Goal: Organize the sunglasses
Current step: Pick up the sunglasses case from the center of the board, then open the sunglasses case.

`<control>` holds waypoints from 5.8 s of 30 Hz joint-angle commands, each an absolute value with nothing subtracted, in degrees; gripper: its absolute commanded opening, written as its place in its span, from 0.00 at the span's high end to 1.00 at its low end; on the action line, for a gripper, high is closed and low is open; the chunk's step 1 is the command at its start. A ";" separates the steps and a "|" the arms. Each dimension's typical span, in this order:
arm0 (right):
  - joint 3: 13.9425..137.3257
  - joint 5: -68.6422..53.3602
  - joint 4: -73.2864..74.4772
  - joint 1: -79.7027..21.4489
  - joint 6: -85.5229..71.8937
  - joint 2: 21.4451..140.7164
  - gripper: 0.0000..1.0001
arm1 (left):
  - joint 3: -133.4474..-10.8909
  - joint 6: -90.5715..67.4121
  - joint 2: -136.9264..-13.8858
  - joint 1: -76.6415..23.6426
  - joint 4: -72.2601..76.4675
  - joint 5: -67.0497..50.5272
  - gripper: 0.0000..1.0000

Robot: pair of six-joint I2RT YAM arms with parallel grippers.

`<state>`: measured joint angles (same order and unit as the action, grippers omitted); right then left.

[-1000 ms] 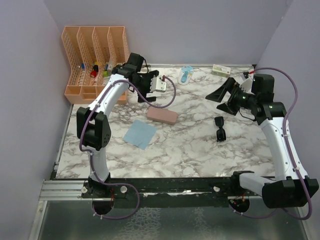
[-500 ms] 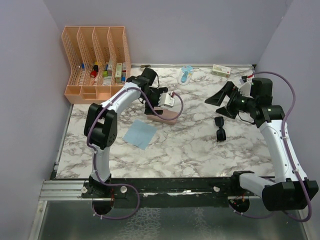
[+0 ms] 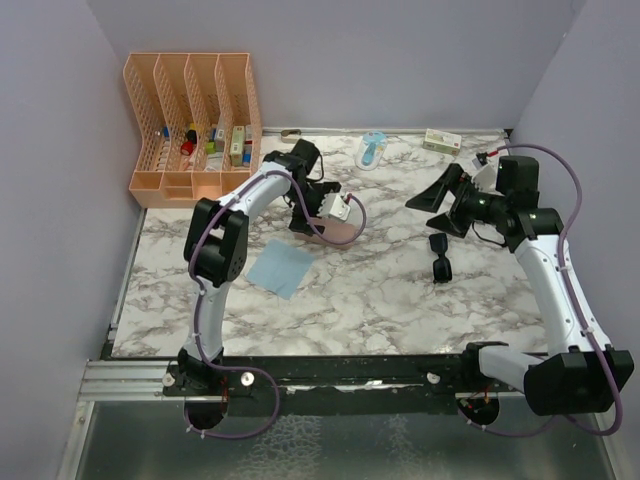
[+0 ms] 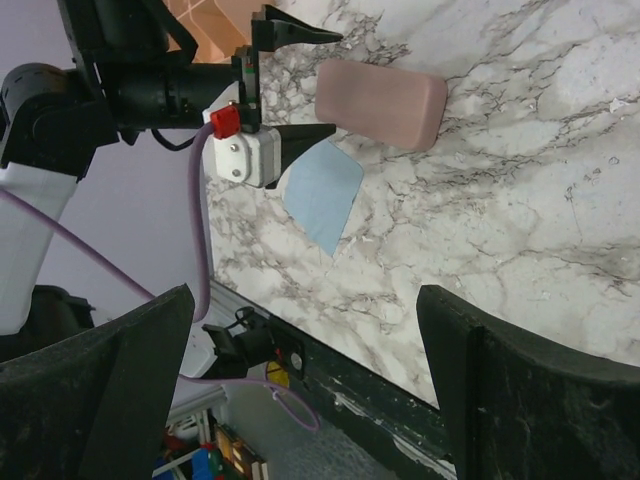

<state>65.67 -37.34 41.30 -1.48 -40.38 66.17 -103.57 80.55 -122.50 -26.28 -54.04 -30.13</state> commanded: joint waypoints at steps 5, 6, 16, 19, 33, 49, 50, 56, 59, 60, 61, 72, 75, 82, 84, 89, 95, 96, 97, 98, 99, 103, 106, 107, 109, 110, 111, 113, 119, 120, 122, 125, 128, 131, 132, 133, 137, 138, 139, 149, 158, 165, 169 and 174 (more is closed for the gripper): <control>64.07 -39.98 38.72 -1.23 -39.51 66.12 0.05 | -107.73 86.44 -125.91 -27.14 -60.05 -27.72 0.02; 64.03 -39.99 38.68 -1.23 -39.42 66.28 0.05 | -107.82 86.54 -126.06 -27.16 -60.30 -27.56 0.02; 63.48 -41.20 37.14 -1.23 -39.41 68.36 0.05 | -107.17 84.38 -127.05 -27.69 -61.36 -25.99 0.02; 63.46 -41.43 36.92 -1.23 -39.46 68.74 0.05 | -108.04 83.03 -127.94 -27.69 -61.01 -25.69 0.03; 61.44 -41.89 36.49 -1.23 -40.05 69.61 0.07 | -118.30 81.62 -135.56 -27.86 -68.13 -25.52 0.27; 62.04 -42.91 34.88 -1.23 -40.56 70.29 0.08 | -128.68 70.58 -139.23 -27.91 -80.42 -32.66 0.96; 62.71 -42.85 34.89 -1.23 -40.46 70.29 0.08 | -130.56 66.30 -139.67 -27.80 -80.58 -34.89 0.96; 68.82 -40.72 36.45 -1.23 -39.40 71.82 0.08 | -135.69 40.23 -137.48 -27.68 -70.57 -39.76 1.00; 71.95 -39.78 38.15 -1.14 -39.15 73.60 0.08 | -130.79 26.25 -131.95 -27.85 -56.17 -28.96 1.00; 72.74 -39.44 38.64 -1.14 -39.05 74.28 0.08 | -130.33 24.30 -130.98 -27.86 -53.44 -25.75 1.00; 73.32 -39.00 39.00 -1.14 -39.03 74.72 0.08 | -130.52 21.98 -130.40 -27.86 -51.13 -22.36 1.00; 78.91 -35.57 34.82 -0.78 -36.91 76.11 0.11 | -133.04 -20.53 -127.50 -20.86 -36.44 -46.27 1.00; 79.31 -35.29 31.17 -0.05 -36.86 76.11 0.11 | -126.25 -36.08 -125.73 -18.74 -24.26 -56.12 1.00; 65.97 -44.55 3.35 1.10 -48.10 78.19 0.08 | -116.82 -47.61 -120.41 -18.46 -7.63 -60.21 1.00; 61.01 -49.06 -10.34 1.10 -54.79 80.30 0.09 | -111.84 -54.36 -118.08 -18.72 1.22 -61.64 1.00; 60.05 -48.46 -17.93 1.05 -56.14 82.07 0.07 | -107.99 -55.61 -114.35 -19.60 4.84 -62.17 1.00; 61.03 -51.89 -28.54 1.05 -62.10 85.25 0.05 | -100.19 -61.20 -110.79 -21.34 13.68 -64.21 1.00; 60.94 -52.13 -31.56 1.05 -63.82 85.84 0.04 | -98.20 -61.40 -109.97 -21.95 14.18 -64.37 1.00; 60.87 -52.32 -33.70 1.05 -65.23 86.27 0.04 | -96.58 -61.56 -109.43 -22.30 14.36 -64.61 1.00; 60.74 -52.50 -35.92 1.07 -66.72 86.89 0.03 | -95.00 -61.87 -108.86 -22.58 14.75 -64.72 1.00; 60.43 -52.78 -38.61 0.99 -68.60 87.50 0.03 | -93.39 -62.35 -108.22 -22.85 15.46 -64.83 1.00; 59.91 -53.73 -44.41 0.47 -72.87 89.79 0.03 | -90.41 -62.73 -106.53 -23.33 16.75 -64.69 1.00; 60.62 -54.41 -44.07 -0.54 -72.54 90.55 0.02 | -90.03 -62.35 -105.97 -23.63 16.62 -64.35 1.00; 60.95 -54.60 -43.92 -1.05 -72.39 90.82 0.01 | -90.00 -62.26 -105.92 -23.76 16.69 -64.34 1.00; 61.84 -54.83 -42.37 -2.13 -71.54 91.23 0.01 | -90.08 -62.20 -105.91 -23.82 16.70 -64.34 1.00; 62.29 -54.84 -41.03 -2.45 -70.78 91.36 0.00 | -90.27 -62.07 -105.91 -23.82 16.75 -64.26 1.00; 62.31 -54.84 -39.96 -2.72 -70.06 91.39 0.00 | -90.45 -61.99 -105.91 -23.82 16.78 -64.33 1.00; 62.05 -54.92 -38.51 -2.94 -69.39 91.31 0.00 | -90.93 -61.92 -105.91 -23.82 16.83 -64.27 1.00; 61.77 -54.30 -36.04 -5.03 -67.57 91.96 0.00 | -91.57 -62.18 -106.21 -24.12 16.70 -64.33 1.00; 62.13 -54.05 -35.21 -5.42 -67.06 92.21 0.00 | -91.62 -62.32 -106.26 -24.16 16.70 -64.34 1.00; 62.25 -53.67 -35.12 -5.93 -66.91 92.58 0.00 | -91.87 -62.40 -106.35 -24.25 16.79 -64.34 1.00; 62.26 -53.65 -36.71 -6.42 -67.72 93.53 0.00 | -92.41 -62.79 -106.50 -24.42 16.66 -64.45 1.00; 63.17 -53.70 -37.54 -7.05 -68.03 94.53 0.00 | -92.59 -63.54 -106.68 -24.68 16.81 -64.75 1.00; 64.25 -53.62 -38.18 -7.63 -68.34 95.39 0.00 | -92.17 -64.43 -106.53 -24.87 17.98 -64.78 1.00; 64.39 -53.57 -38.61 -7.72 -68.58 95.51 0.01 | -92.12 -64.68 -106.52 -24.95 18.28 -64.80 1.00; 64.34 -53.47 -39.06 -7.73 -68.89 95.69 0.01 | -92.15 -64.95 -106.52 -24.96 18.59 -64.86 1.00; 64.23 -53.48 -39.91 -7.73 -69.52 95.68 0.09 | -92.07 -65.41 -106.53 -25.01 18.91 -65.07 1.00; 64.12 -53.51 -40.00 -7.73 -69.52 95.63 0.12 | -91.84 -65.70 -106.45 -24.96 19.27 -65.16 1.00; 64.05 -53.52 -39.98 -7.73 -69.52 95.55 0.16 | -91.60 -66.09 -106.44 -24.96 19.77 -65.25 1.00; 61.97 -53.77 -44.56 -7.67 -71.85 94.44 0.29 | -88.43 -78.31 -107.20 -24.59 33.55 -66.35 1.00; 60.51 -54.24 -54.33 -7.73 -79.71 96.36 0.99 | -83.60 -91.40 -107.40 -23.91 49.52 -65.77 1.00; 58.19 -53.36 -65.28 -7.73 -88.34 98.84 0.99 | -81.21 -97.92 -106.52 -23.91 56.79 -64.13 1.00; 56.68 -52.88 -68.31 -7.73 -91.01 100.02 0.99 | -81.25 -99.94 -105.97 -23.82 58.87 -63.30 1.00; 53.54 -51.25 -78.06 -7.71 -97.46 102.55 0.99 | -81.88 -102.36 -105.15 -23.26 60.06 -61.79 1.00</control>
